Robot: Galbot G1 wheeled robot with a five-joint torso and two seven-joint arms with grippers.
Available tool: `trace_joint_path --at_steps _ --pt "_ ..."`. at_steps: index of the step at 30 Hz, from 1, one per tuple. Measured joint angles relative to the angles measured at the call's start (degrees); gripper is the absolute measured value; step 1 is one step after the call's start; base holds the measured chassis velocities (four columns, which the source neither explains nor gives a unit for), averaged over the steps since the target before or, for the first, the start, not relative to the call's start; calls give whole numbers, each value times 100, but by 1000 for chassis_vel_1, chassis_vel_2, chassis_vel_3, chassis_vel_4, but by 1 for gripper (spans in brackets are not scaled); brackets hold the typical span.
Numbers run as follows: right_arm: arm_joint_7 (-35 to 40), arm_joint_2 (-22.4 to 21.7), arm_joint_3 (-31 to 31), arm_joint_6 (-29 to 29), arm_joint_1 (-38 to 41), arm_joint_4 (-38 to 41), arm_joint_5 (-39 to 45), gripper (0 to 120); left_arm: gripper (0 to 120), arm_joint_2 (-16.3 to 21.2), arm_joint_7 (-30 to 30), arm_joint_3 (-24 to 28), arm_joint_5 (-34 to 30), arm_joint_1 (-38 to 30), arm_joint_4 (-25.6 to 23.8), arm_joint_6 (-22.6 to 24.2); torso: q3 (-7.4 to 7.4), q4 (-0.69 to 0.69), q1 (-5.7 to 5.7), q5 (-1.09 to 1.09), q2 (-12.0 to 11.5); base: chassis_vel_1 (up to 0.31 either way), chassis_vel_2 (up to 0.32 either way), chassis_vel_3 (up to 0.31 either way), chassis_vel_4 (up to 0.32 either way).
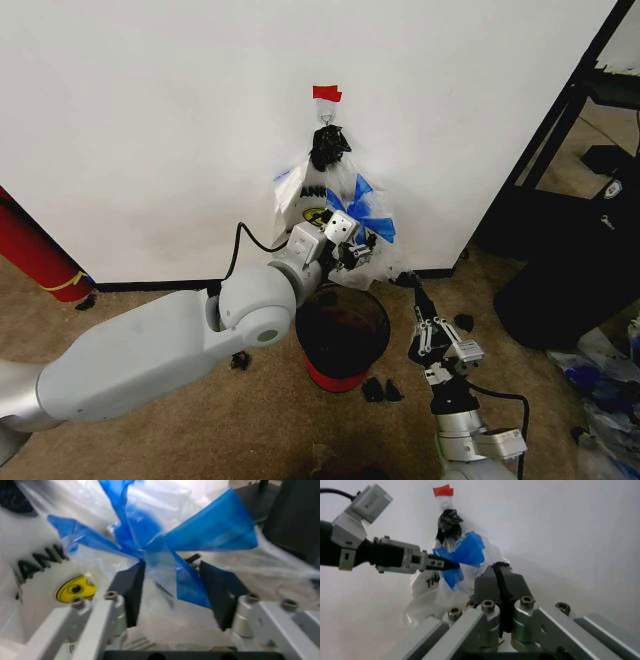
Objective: Pick up the garbage bag from the wall and place it over the trash bin.
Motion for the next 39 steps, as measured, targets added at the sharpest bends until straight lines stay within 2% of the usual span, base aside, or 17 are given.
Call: trace_joint_path --at_steps 3,5,10,14,22,27,29,32,34,35,39 --pt "5 -9 5 -6 -5 5 5 0 27 -11 -72 14 -36 2 43 37 0 0 0 0 0 0 0 0 0" --pt "11 -12 6 -8 -6 5 8 0 24 -11 -88 14 -60 3 46 40 0 0 0 0 0 0 0 0 0" --pt "31 -30 17 -13 29 -17 22 0 2 18 -126 -20 -181 52 35 -12 0 0 0 0 1 0 0 0 0" --pt "73 -36 12 -53 80 -48 57 0 0 38 -151 -134 -153 174 7 -165 0 -1 0 0 1 0 0 0 0" --pt "202 -150 237 -136 32 -95 -166 0 0 232 -120 -932 -85 1065 -478 -643 -1 2 0 1 1 0 0 0 0" --pt "157 -574 606 -449 -111 209 -369 1 0 195 -121 -1179 37 1568 -712 -734 -1 0 -1 1 1 0 0 0 0" --pt "113 -942 792 -550 -242 391 -504 4 0 161 -119 -1207 92 1696 -739 -748 0 0 -1 0 1 0 0 0 0" --pt "184 -1562 1066 -703 -635 721 -644 16 0 152 -94 -1301 162 1859 -794 -761 0 -1 -1 0 1 0 0 0 0" --pt "296 -1853 1144 -793 -805 928 -638 23 0 180 -71 -1382 169 1936 -867 -763 -1 -1 -1 1 1 0 0 0 0" --pt "296 -1853 1144 -793 -805 928 -638 23 0 180 -71 -1382 169 1936 -867 -763 -1 -1 -1 1 1 0 0 0 0" --pt "796 -2502 1175 -1380 -682 1337 -278 39 0 149 -75 -1392 144 1881 -891 -764 -1 -1 -1 1 1 0 0 0 0"
